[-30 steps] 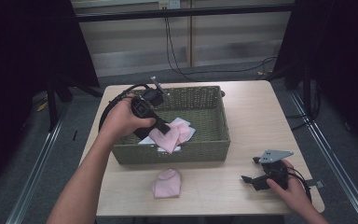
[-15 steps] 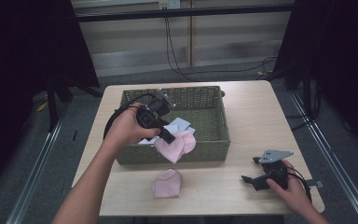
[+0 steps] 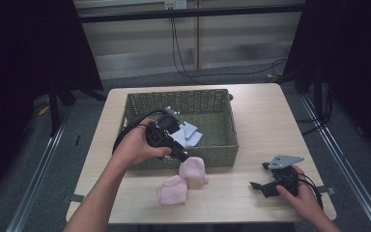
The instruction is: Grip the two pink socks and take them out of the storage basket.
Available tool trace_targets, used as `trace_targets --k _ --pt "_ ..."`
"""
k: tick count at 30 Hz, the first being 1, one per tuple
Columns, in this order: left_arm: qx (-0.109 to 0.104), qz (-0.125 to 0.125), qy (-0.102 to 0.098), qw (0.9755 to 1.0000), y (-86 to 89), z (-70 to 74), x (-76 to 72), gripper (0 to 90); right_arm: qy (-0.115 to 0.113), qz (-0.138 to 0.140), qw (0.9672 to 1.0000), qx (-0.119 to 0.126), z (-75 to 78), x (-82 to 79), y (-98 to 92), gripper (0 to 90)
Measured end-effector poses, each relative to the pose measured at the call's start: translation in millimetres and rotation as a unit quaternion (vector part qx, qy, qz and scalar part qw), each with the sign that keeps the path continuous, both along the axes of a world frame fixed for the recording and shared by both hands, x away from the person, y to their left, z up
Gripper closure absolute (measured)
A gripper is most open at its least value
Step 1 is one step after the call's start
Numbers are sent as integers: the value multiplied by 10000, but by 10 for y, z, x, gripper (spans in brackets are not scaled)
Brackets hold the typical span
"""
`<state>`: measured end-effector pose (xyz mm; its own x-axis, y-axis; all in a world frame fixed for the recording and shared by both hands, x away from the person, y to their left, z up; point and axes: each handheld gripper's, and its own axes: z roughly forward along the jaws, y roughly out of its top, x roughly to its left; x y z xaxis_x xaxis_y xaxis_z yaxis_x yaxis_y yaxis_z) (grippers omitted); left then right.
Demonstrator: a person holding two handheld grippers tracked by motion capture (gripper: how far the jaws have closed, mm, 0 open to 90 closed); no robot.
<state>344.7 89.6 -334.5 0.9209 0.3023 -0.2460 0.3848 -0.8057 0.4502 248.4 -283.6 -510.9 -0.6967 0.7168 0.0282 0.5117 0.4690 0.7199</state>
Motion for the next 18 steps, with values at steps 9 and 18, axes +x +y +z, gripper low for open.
trace_targets --k 9,18 --pt "128 131 -196 9996 134 -144 -31 471 1 0 10000 0 0 0 0 111" --pt "231 182 -247 9993 278 -296 -70 445 1 1 10000 0 0 0 0 111"
